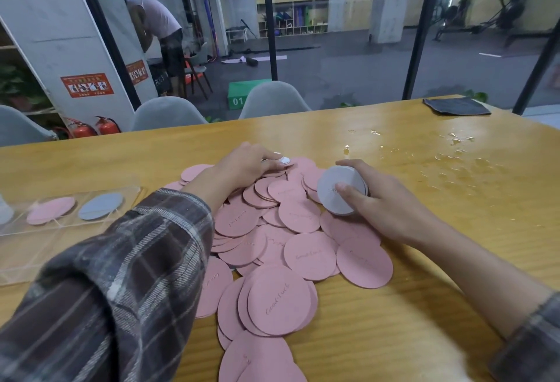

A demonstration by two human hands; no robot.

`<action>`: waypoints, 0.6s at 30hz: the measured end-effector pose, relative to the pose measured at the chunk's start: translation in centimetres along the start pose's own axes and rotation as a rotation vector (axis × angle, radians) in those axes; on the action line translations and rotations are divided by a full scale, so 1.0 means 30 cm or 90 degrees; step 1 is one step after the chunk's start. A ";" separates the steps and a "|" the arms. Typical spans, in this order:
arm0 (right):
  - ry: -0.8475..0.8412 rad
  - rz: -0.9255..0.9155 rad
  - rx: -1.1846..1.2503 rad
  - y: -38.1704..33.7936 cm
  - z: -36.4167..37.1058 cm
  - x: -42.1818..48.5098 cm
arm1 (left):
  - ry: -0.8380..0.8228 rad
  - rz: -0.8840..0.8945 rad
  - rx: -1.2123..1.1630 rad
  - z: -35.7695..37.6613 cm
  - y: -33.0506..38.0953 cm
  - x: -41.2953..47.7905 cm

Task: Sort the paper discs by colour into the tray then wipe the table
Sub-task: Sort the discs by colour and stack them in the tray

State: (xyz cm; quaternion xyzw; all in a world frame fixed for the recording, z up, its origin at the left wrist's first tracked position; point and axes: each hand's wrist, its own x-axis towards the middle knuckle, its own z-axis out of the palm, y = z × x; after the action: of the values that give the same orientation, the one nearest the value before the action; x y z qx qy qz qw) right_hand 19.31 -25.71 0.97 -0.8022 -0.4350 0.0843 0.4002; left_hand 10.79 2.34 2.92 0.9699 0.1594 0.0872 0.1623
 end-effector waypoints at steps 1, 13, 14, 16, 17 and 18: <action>0.001 -0.001 0.001 0.000 0.001 0.000 | -0.002 0.004 -0.006 -0.003 -0.001 -0.003; 0.002 0.002 0.008 0.006 0.002 0.003 | -0.017 0.060 0.204 -0.005 0.031 -0.046; 0.002 0.003 0.008 0.006 0.001 0.001 | 0.002 0.054 0.225 -0.004 0.034 -0.053; 0.003 0.007 0.007 0.006 -0.002 0.000 | 0.031 0.059 0.261 -0.002 0.047 -0.073; 0.006 0.009 0.007 0.005 -0.003 0.000 | 0.036 0.070 0.276 -0.001 0.057 -0.085; 0.009 0.010 0.006 0.003 -0.005 0.000 | 0.033 0.081 0.291 -0.001 0.070 -0.101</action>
State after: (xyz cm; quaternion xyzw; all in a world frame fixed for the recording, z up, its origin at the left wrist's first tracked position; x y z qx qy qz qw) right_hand 19.44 -25.82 0.99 -0.8042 -0.4255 0.0836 0.4065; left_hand 8.55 -0.56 3.33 0.9870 0.1176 0.0837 -0.0711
